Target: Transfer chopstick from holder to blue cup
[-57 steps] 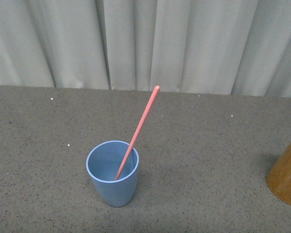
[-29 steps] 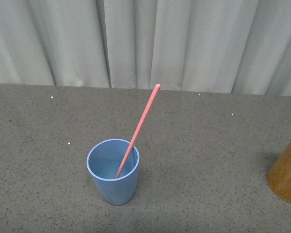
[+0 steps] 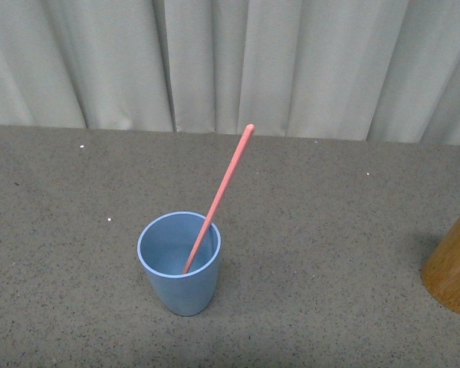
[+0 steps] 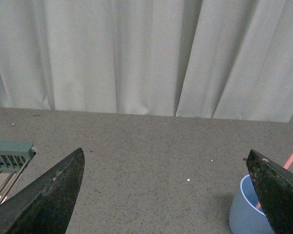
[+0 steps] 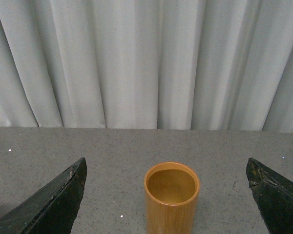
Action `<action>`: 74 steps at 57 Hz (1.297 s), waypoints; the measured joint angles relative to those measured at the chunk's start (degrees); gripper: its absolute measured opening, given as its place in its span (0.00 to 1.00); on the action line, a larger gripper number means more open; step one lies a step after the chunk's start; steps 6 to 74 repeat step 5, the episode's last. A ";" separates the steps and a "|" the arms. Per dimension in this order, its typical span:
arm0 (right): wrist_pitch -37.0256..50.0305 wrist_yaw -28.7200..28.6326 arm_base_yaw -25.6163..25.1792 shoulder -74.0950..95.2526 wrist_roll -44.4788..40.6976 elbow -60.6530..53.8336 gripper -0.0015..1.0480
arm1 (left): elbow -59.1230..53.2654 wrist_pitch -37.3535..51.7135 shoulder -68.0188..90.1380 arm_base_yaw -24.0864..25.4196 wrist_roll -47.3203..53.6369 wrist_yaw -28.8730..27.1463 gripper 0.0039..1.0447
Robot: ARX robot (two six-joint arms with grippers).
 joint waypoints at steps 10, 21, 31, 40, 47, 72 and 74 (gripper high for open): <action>0.00 0.00 0.00 0.00 0.00 0.00 0.91 | 0.00 0.00 0.00 0.00 0.02 0.02 0.94; 0.00 0.00 0.00 0.00 0.00 0.00 0.91 | 0.00 0.00 0.00 0.00 0.02 0.02 0.94; 0.00 0.00 0.00 0.00 0.00 0.00 0.91 | 0.00 0.00 0.00 0.00 0.02 0.02 0.94; 0.00 0.00 0.00 0.00 0.00 0.00 0.91 | 0.00 0.00 0.00 0.00 0.02 0.02 0.94; 0.00 0.00 0.00 0.00 0.00 0.00 0.91 | 0.00 0.00 0.00 0.00 0.02 0.02 0.94; 0.00 0.00 0.00 0.00 0.00 0.00 0.91 | 0.00 0.00 0.00 0.00 0.02 0.02 0.94; 0.00 0.00 0.00 0.00 0.00 0.00 0.91 | 0.00 0.00 0.00 0.00 0.02 0.02 0.94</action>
